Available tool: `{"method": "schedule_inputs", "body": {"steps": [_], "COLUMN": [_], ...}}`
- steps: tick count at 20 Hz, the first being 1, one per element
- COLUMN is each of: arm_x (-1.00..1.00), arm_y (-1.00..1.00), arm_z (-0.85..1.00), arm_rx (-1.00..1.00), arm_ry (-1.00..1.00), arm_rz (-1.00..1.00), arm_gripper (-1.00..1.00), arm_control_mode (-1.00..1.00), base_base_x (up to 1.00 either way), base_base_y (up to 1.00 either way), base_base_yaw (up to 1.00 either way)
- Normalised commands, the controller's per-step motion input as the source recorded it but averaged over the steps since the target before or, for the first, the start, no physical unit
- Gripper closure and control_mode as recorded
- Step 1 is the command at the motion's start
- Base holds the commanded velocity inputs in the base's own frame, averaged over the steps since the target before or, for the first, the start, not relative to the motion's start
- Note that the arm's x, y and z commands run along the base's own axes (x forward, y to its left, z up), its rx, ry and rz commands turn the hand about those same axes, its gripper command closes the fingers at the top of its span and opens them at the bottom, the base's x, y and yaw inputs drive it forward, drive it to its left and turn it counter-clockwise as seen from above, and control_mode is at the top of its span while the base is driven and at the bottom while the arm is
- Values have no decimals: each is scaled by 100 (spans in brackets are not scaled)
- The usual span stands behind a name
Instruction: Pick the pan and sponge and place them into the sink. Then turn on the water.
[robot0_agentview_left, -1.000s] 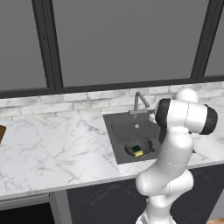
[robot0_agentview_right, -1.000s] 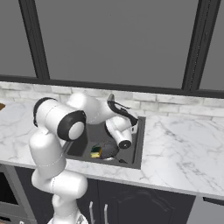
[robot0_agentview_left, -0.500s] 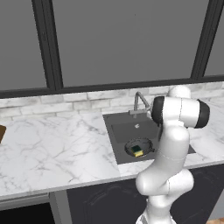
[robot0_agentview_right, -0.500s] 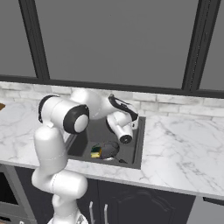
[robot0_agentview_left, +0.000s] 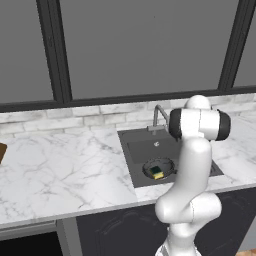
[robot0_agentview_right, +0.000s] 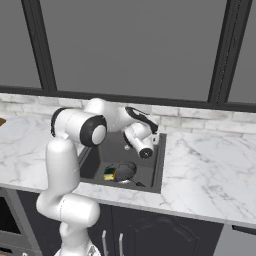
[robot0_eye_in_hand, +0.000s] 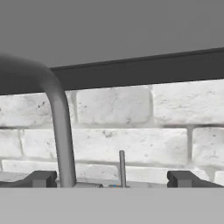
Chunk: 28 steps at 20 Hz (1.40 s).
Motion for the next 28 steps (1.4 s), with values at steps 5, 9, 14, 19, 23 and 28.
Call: {"method": "schedule_inputs", "body": {"steps": [5,9,14,19,23,28], "arm_x": [36,26,21,27,29,29], "arm_y": [-6,0,0,3,3,2], "arm_z": [-7,-15,-20,-14,-14,-16], "arm_rx": [2,1,0,0,0,0], "arm_ry": [0,0,0,-3,-3,-2], "arm_rz": [2,4,3,0,0,0], "arm_gripper": [-100,-100,-100,-100,-100,-100], "arm_control_mode": [-100,-100,-100,-100,-100,-100], "base_base_x": [0,0,0,0,0,0], "base_base_y": [0,0,0,0,0,0], "base_base_yaw": [0,0,0,0,0,0]}}
